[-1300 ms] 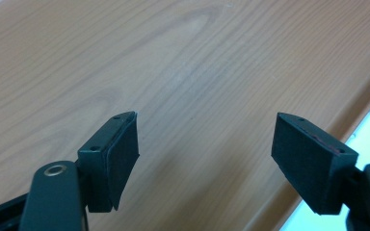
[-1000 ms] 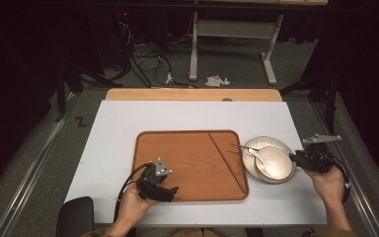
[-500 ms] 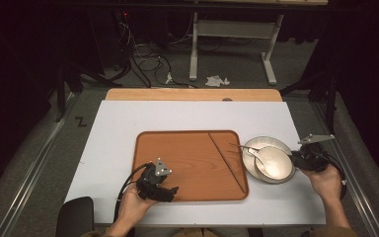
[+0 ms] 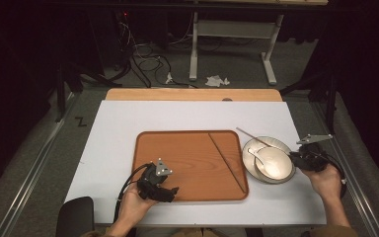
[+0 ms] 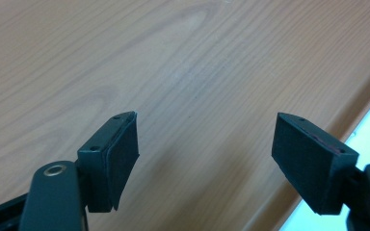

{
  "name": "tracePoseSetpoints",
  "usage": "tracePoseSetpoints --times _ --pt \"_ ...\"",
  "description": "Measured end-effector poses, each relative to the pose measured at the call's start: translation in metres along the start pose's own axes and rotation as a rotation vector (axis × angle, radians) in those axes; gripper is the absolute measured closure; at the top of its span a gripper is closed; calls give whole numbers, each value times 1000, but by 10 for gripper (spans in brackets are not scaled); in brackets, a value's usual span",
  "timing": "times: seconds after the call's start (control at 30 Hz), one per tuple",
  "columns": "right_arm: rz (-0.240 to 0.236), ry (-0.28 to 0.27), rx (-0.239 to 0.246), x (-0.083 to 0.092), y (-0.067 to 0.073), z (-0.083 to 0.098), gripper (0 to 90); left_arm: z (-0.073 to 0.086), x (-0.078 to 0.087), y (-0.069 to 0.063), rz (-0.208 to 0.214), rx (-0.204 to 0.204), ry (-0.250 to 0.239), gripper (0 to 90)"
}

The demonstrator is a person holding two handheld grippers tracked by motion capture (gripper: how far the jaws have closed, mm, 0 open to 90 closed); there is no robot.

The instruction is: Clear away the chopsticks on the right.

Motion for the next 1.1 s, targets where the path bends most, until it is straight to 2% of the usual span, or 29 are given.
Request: tracePoseSetpoints --times 0.03,0.2,0.43,0.63,0.73,0.93,1.0,1.03,1.07,1.1 --pt "11 2 16 -1 0 0 810 0 0 0 -1 0 0 249" --pt "11 4 20 0 1 0 830 0 0 0 0 -1 1 249" --pt "4 -6 -13 2 1 0 852 0 1 -1 0 -5 -3 249" --pt "7 -75 -40 16 1 -7 853 -1 -1 -1 5 -8 4 249" --pt "8 -88 -47 21 2 -10 853 -1 -2 -1 8 -5 1 249" --pt "23 -135 -25 38 15 -19 853 -5 -4 -2 19 -20 -1 249" --pt "26 -166 -9 48 25 -27 853 -5 -5 -2 18 -24 -1 249" --pt "26 -178 14 52 32 -31 853 -7 -6 -2 20 -20 -9 248" --pt "26 -178 14 52 32 -31 853 -7 -6 -2 20 -20 -9 248" --pt "28 -182 45 55 38 -33 853 -7 -6 -2 22 -24 -6 248"
Point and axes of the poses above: each handheld gripper's, and its own axes: x roughly backward along the jaws, z roughly out of its underside, y roughly to its left, the point moved 5 cm from there along -x, roughly forward along the jaws, and after that the axes turned 14 degrees about -y, right-handed, at the moved point
